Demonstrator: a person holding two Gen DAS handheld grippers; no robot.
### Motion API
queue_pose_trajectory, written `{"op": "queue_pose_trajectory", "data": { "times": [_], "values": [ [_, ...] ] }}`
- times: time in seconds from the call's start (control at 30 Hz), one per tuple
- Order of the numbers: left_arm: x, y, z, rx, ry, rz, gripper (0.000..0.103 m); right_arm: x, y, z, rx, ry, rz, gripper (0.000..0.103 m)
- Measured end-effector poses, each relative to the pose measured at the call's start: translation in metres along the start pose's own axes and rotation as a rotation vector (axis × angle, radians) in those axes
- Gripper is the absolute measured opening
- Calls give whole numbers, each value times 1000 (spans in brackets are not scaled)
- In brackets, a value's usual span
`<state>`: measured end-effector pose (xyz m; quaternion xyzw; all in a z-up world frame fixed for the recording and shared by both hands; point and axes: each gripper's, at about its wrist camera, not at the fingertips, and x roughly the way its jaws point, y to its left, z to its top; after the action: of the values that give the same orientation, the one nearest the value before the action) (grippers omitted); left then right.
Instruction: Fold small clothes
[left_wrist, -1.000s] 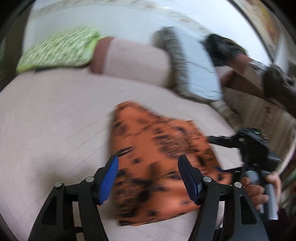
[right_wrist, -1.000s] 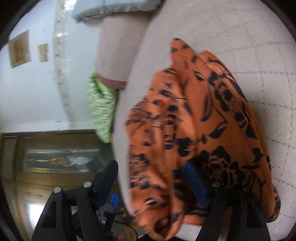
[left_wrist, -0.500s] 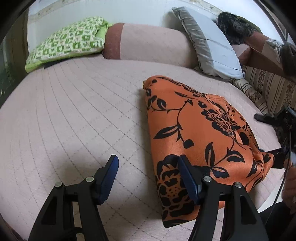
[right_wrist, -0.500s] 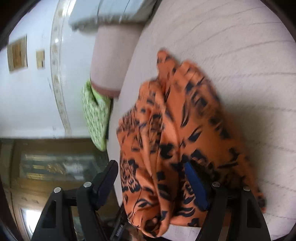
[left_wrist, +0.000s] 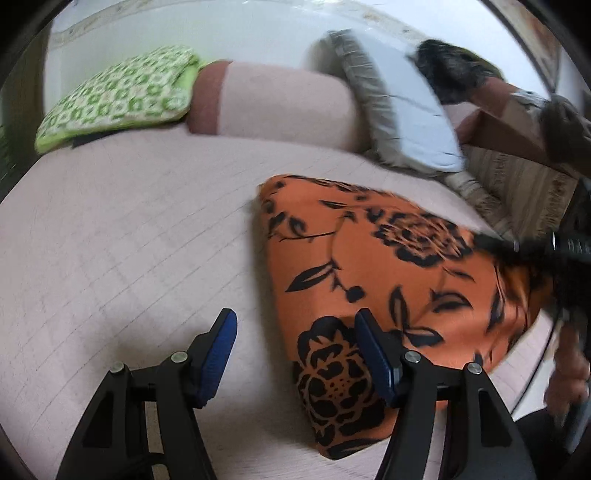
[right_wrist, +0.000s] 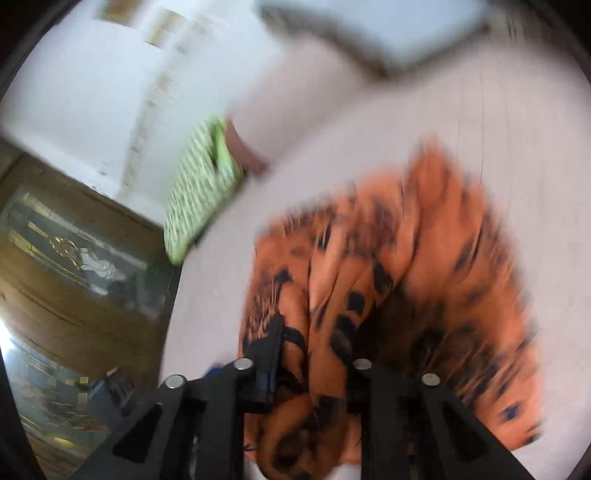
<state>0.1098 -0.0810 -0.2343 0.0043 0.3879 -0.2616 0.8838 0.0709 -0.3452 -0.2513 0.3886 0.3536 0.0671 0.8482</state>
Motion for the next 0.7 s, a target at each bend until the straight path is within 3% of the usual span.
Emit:
{"op": "queue_pose_trajectory", "data": {
  "times": [0.07, 0.1, 0.23, 0.3, 0.37, 0.43, 0.47, 0.5, 0.57, 0.7],
  "values": [
    [4, -12, -2, 47, 5, 5, 67, -25, -2, 7, -31, -97, -50, 6],
    [8, -18, -3, 73, 18, 10, 67, -31, -9, 9, -22, -104, -74, 6],
    [27, -23, -9, 72, 105, -8, 68, -15, -52, 6, 94, 37, -173, 6],
    [30, -21, -10, 44, 122, -26, 68, -3, -77, 0, 215, 186, -105, 11],
    [30, -17, -7, 23, 131, -42, 69, 5, -88, 2, 327, 209, -20, 11],
    [32, -15, -7, 10, 135, -49, 69, -1, -93, 7, 369, 173, 47, 14],
    [32, -14, -7, 11, 134, -49, 69, -3, -92, 12, 375, 145, 72, 24],
    [30, -16, -8, 20, 131, -47, 69, -2, -92, 15, 374, 138, 83, 47],
    [29, -18, -9, 40, 122, -39, 69, 8, -92, 23, 375, 135, 88, 78],
    [28, -24, -10, 66, 113, -38, 69, 41, -86, 26, 361, 166, 27, 78]
  ]
}}
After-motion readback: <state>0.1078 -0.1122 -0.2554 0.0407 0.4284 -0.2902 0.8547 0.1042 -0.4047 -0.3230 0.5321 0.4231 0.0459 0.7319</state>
